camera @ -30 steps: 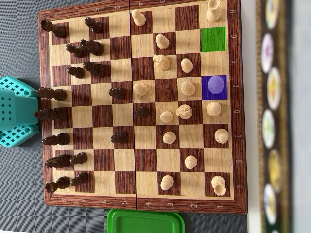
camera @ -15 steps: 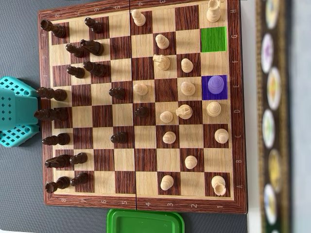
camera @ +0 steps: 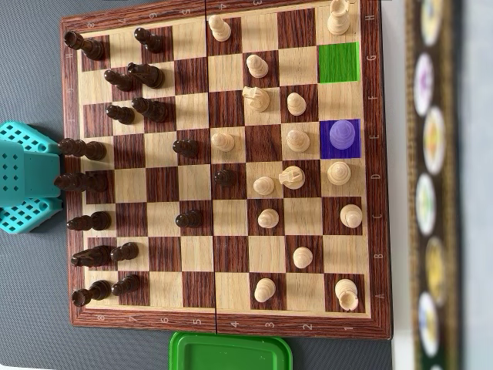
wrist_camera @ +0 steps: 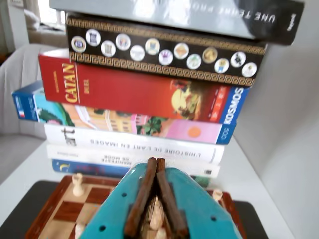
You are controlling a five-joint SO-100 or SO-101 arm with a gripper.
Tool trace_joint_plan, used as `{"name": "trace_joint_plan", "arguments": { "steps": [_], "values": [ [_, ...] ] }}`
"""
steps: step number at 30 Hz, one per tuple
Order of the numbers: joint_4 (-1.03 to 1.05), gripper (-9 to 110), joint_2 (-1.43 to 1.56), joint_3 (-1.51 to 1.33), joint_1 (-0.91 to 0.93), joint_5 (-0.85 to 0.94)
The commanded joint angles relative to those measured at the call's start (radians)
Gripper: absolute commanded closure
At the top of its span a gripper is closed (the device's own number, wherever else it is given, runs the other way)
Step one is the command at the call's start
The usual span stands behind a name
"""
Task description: Play chess
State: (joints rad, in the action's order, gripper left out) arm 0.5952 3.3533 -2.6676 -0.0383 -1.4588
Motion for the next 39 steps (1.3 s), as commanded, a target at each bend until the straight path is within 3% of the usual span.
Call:
{"name": "trace_joint_plan", "arguments": {
  "steps": [1,15,21,39],
  "values": [
    [0.209,101,-0.008,0.055,-0.023,-0.003],
    [0.532,101,-0.008,0.048,-0.091,-0.008],
    [0.569,101,-0.020,0.051,-0.089,-0.006],
    [0.558,93,-0.626,0.377,-0.098,0.003]
  ]
}}
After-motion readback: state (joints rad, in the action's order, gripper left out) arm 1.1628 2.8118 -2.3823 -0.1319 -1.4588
